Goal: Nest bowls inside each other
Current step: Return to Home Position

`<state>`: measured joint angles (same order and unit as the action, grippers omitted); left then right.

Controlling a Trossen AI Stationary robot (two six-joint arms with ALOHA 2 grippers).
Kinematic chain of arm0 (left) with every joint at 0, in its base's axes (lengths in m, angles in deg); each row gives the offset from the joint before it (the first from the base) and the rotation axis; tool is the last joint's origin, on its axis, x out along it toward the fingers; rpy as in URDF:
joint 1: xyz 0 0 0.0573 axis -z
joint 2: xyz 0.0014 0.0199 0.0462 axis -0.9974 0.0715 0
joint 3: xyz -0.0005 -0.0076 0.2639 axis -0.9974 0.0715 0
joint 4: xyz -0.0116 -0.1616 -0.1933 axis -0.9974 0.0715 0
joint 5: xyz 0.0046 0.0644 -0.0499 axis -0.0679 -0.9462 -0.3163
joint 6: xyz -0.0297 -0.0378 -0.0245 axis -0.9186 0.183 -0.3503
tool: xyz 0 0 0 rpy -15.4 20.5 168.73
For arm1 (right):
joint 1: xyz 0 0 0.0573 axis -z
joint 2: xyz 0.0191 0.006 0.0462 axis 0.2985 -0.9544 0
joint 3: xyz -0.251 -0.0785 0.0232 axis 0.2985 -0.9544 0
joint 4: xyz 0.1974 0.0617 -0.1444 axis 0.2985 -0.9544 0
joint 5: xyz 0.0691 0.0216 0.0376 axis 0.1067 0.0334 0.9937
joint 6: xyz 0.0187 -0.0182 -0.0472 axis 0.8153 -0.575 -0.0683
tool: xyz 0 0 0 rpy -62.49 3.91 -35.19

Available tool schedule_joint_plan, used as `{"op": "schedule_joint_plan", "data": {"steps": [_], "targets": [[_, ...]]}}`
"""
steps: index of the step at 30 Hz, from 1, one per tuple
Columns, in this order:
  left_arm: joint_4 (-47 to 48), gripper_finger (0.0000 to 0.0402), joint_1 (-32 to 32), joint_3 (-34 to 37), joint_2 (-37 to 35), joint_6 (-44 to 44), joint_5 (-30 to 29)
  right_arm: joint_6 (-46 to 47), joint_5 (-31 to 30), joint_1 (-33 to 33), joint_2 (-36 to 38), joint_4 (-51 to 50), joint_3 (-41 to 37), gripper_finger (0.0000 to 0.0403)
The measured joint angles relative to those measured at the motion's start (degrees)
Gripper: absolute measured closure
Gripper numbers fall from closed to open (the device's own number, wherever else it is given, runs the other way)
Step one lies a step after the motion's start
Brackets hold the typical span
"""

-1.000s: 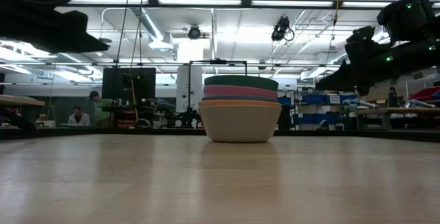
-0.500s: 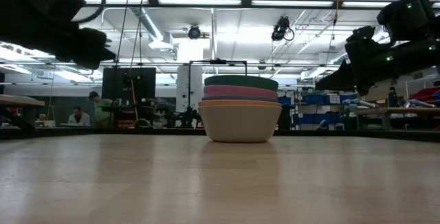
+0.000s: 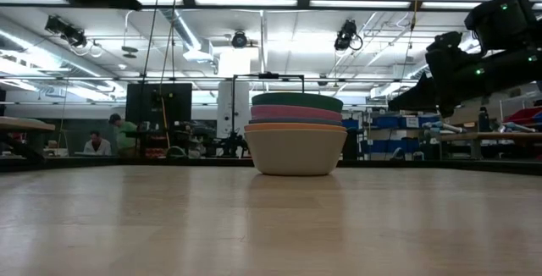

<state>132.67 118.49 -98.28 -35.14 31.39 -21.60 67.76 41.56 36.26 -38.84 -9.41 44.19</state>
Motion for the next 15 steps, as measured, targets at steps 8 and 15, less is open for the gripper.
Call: {"op": "schedule_joint_plan", "data": {"steps": [8,15], "targets": [[0.3,0.039,6.5,4.7,-19.6,-8.7,-0.2,0.0,0.0,0.0,0.0,0.1,0.0,0.0403],[-29.5,0.0391,6.2,15.7,-28.8,16.2,-0.1,0.0,0.0,0.0,0.0,0.1,0.0,0.0403]]}}
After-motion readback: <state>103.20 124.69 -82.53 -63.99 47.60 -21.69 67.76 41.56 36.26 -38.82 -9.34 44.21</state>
